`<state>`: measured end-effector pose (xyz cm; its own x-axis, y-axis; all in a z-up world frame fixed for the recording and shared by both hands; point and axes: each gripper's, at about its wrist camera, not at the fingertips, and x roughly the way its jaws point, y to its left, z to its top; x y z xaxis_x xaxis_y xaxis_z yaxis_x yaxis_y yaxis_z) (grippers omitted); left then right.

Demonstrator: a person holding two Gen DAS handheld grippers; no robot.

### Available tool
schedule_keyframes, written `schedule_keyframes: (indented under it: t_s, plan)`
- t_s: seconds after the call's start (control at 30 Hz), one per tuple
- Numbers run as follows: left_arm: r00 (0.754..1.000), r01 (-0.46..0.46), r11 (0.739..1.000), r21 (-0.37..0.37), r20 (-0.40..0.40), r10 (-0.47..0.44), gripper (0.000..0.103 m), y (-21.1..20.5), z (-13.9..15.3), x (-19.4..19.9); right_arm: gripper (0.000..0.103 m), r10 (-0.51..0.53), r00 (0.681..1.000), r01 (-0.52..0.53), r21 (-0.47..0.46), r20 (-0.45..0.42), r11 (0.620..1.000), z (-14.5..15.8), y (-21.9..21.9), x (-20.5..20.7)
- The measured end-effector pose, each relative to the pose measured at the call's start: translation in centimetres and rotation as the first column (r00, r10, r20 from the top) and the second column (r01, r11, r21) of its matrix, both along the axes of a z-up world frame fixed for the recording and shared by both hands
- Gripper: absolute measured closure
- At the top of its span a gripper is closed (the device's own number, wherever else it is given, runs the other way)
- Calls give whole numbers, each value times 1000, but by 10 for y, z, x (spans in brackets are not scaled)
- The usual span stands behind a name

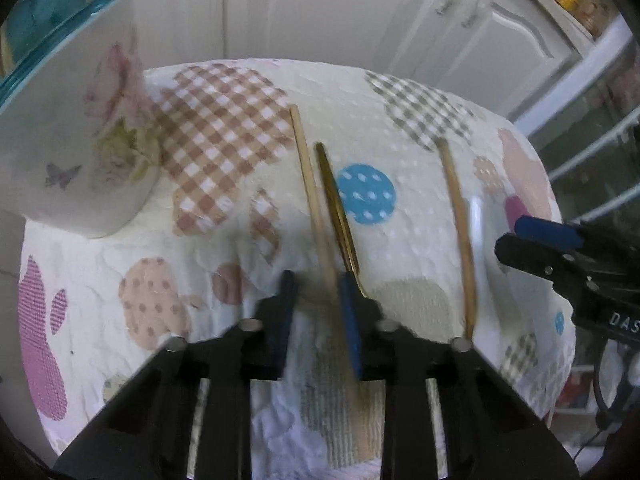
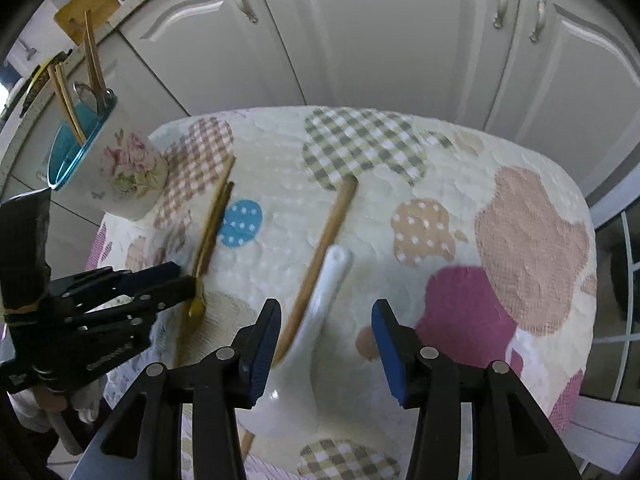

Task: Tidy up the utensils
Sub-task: 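Grasp a wooden chopstick with the left tool while the right tool grasps another chopstick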

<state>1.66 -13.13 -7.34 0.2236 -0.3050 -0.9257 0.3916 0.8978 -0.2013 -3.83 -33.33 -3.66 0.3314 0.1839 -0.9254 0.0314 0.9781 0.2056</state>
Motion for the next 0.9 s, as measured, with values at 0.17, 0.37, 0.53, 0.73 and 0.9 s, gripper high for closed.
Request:
schedule_keyframes:
  t_s: [0.17, 0.37, 0.53, 0.73, 0.9]
  plan:
    - [999, -6, 1000, -28, -38, 5, 97, 21, 1, -8, 60, 0, 1000, -1, 60, 18, 998, -6, -4, 24]
    - [997, 8, 1000, -26, -81, -11, 97, 48, 1, -39, 77, 13, 1000, -12, 36, -16, 999, -29, -1, 60]
    - [997, 23, 1000, -3, -70, -23, 97, 51, 9, -51, 95, 70, 997, -67, 103, -29, 992, -35, 12, 71]
    - [1000, 19, 1000, 24, 15, -19, 88, 39, 17, -22, 95, 161, 985, -151, 149, -60, 977, -37, 40, 53]
    - [998, 42, 996, 73, 35, -44, 86, 22, 7, 0, 87, 192, 979, -190, 25, -66, 981, -33, 52, 53]
